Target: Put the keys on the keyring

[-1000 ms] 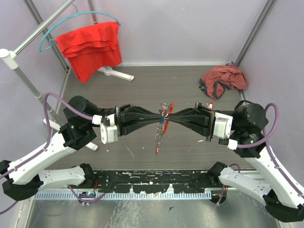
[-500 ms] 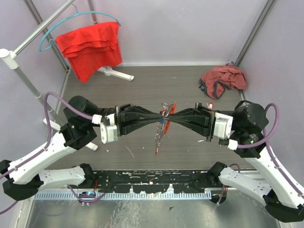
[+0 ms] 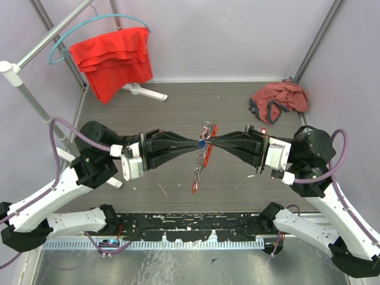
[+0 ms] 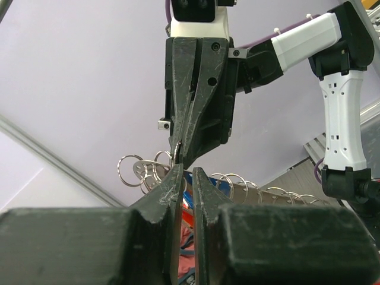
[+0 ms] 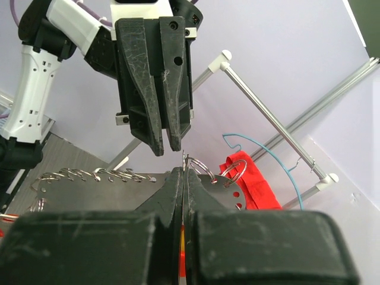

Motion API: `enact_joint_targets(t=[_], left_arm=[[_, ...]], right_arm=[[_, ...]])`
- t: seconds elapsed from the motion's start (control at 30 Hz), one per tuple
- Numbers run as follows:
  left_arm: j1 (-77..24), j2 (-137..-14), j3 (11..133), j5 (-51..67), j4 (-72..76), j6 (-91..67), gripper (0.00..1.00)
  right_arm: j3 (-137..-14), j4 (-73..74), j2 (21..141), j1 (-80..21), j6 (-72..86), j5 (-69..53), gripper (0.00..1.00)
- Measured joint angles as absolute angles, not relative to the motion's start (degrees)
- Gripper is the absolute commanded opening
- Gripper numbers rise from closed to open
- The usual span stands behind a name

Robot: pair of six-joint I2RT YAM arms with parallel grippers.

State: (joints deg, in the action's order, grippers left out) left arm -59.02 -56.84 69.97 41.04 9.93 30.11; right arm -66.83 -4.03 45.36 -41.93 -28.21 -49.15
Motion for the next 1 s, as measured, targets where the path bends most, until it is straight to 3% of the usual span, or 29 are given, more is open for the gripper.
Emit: enact_joint_targets(t=[1.0], left_arm=[[-59.0, -59.8, 70.0, 43.6, 11.1, 28.4, 0.18]], right_arm=[[-66.5, -6.2, 45.4, -42.0, -26.9, -50.9, 0.01]])
